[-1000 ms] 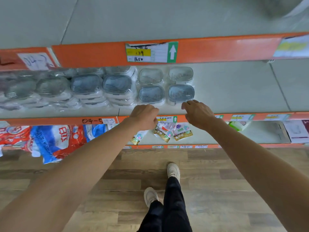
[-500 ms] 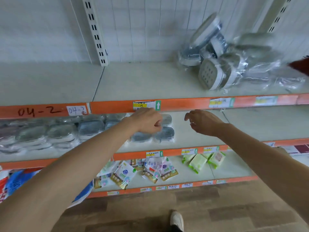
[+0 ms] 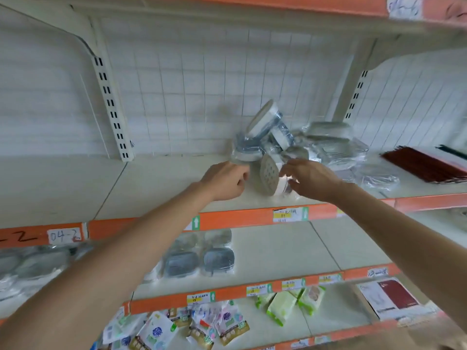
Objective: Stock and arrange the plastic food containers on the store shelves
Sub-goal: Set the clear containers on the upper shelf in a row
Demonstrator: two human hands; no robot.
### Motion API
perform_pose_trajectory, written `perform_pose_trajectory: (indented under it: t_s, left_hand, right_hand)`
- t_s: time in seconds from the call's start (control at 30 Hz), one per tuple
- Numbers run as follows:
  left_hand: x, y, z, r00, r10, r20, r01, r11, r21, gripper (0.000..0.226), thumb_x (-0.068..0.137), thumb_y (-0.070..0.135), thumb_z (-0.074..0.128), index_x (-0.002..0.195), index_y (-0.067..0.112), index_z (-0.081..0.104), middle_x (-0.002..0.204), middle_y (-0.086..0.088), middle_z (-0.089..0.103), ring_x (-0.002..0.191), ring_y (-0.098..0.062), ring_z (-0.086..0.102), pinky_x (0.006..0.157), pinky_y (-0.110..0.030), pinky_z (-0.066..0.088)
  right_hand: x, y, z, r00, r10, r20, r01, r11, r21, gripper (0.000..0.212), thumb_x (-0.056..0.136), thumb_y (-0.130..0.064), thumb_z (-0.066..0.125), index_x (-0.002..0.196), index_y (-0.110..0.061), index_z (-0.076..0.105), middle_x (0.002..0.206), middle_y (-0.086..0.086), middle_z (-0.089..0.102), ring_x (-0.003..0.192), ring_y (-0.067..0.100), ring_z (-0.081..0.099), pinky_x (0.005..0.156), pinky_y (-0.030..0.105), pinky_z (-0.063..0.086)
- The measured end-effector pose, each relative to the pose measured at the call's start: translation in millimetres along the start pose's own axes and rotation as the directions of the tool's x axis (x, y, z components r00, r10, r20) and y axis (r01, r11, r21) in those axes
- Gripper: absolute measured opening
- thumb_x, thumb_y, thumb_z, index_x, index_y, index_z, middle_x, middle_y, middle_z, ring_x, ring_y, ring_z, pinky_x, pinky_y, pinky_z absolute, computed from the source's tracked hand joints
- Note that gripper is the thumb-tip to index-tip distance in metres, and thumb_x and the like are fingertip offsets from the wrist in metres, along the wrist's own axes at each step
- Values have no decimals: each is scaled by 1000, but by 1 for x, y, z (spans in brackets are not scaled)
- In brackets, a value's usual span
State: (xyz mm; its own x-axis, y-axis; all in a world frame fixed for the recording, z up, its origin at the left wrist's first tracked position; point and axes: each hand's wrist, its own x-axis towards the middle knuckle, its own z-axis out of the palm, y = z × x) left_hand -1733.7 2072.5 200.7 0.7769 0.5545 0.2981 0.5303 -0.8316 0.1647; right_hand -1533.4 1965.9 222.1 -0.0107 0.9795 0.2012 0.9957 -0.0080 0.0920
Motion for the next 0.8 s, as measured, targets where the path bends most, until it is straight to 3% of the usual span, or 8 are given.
perform_pose_trajectory:
  t_s: [0.13,0.3,0.33,0.4,0.5,0.6,0.7,0.8]
  left_hand:
    - [37,33,11,997,60,-50,-61,998,-13,29,82,10,48,109,17,56,100,0,64,93,-24,59,64,-28,35]
    - [74,57,26,991,104,-90,-110,992,-57,25,90,8,44,112,9,55,119,-1,50,98,-16,50,55,-13,27]
    - [79,58,29,989,128,-80,-130,991,-23,24,92,11,43,113,8,56,121,-1,48,104,-17,49,58,-15,29]
    - [85,58,34,990,142,-15,-141,990,27,29,98,18,39,117,9,57,124,-1,50,116,-18,44,78,-27,40]
    - [85,52,35,999,28,-15,-29,997,-65,34,102,27,32,109,6,58,116,-5,54,111,-22,49,86,-34,41]
    - [83,39,32,982,-182,-46,174,975,-138,34,99,33,40,108,2,52,116,-14,50,110,-31,50,87,-35,38]
    - [74,21,31,920,-353,169,375,919,-121,65,88,42,57,134,4,32,136,-21,35,122,-38,45,91,-35,38]
    - [59,4,39,869,-408,279,460,874,-154,84,83,47,65,144,9,21,139,-19,33,124,-33,44,89,-30,37]
  right_hand:
    - [1,37,-1,997,50,-65,-48,998,33,31,85,-7,56,114,-14,64,122,3,57,114,23,53,86,37,45]
    - [9,65,12,990,76,-121,-75,997,18,36,88,-12,56,124,-13,57,128,2,54,118,21,45,91,33,41]
    - [11,68,14,991,81,-107,-80,997,8,38,88,-16,56,126,-14,55,130,2,53,119,22,44,94,33,39]
    - [17,70,18,995,91,-40,-91,996,11,42,90,-21,55,131,-16,51,132,4,53,121,25,46,98,34,37]
    - [23,68,27,996,88,12,-88,995,54,45,89,-23,55,133,-17,49,134,6,52,119,27,51,100,36,37]
    - [33,61,34,999,46,-17,-44,993,111,47,87,-27,59,133,-19,50,136,3,47,126,28,42,102,39,37]
    - [46,47,42,1000,3,17,-6,985,174,52,87,-34,61,136,-22,45,142,3,37,131,30,36,108,41,31]
    - [57,31,54,998,-14,55,2,978,208,61,87,-33,61,141,-21,35,144,8,25,129,36,34,110,41,25]
